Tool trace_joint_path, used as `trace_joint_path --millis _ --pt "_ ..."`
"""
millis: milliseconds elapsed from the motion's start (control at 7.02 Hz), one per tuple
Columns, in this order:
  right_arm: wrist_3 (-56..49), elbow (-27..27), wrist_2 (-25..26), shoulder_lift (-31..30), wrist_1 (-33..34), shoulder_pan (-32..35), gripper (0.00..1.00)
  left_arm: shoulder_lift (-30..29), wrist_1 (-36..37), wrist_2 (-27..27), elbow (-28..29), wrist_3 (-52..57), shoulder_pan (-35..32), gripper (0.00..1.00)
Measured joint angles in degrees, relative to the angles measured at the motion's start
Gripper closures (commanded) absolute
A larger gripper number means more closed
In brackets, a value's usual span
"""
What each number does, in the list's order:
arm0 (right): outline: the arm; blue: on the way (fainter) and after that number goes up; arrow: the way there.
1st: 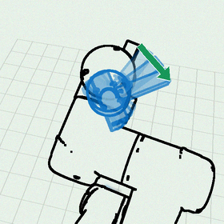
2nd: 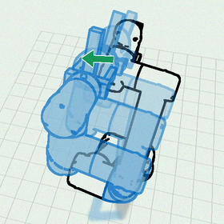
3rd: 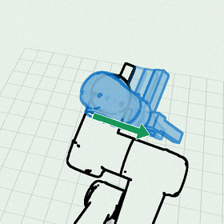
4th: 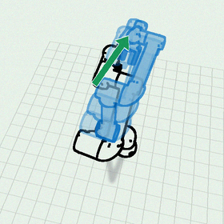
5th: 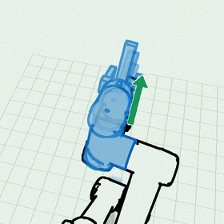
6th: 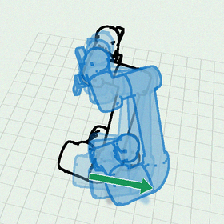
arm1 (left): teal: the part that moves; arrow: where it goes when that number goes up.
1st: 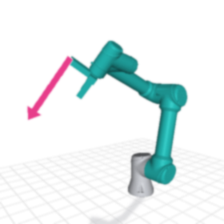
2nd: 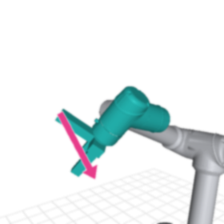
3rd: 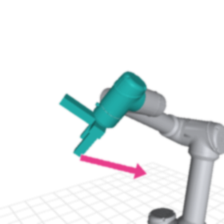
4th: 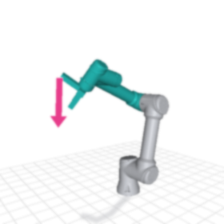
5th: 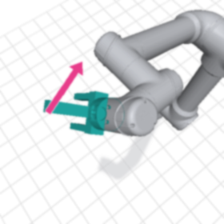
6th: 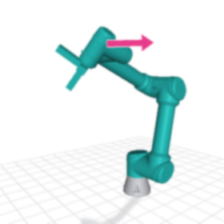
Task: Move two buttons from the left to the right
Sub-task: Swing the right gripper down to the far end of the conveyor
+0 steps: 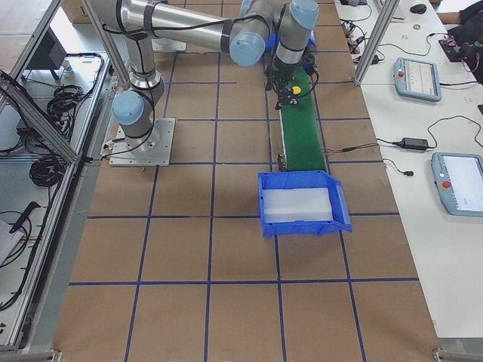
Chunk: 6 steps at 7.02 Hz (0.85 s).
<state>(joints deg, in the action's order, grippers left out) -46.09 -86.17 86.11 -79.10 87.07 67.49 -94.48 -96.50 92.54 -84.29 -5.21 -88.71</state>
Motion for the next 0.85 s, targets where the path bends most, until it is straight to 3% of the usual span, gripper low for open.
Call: trace_joint_path --millis 285,854 --pt "-5.69 -3.64 -2.59 -0.13 6.69 -1.86 0.0 0.0 0.0 -0.03 0.0 -0.05 -0.05 0.0" --pt "-13.84 -10.11 -1.53 -0.05 25.84 -1.21 0.0 0.0 0.0 0.11 -0.08 0.05 -0.05 0.0"
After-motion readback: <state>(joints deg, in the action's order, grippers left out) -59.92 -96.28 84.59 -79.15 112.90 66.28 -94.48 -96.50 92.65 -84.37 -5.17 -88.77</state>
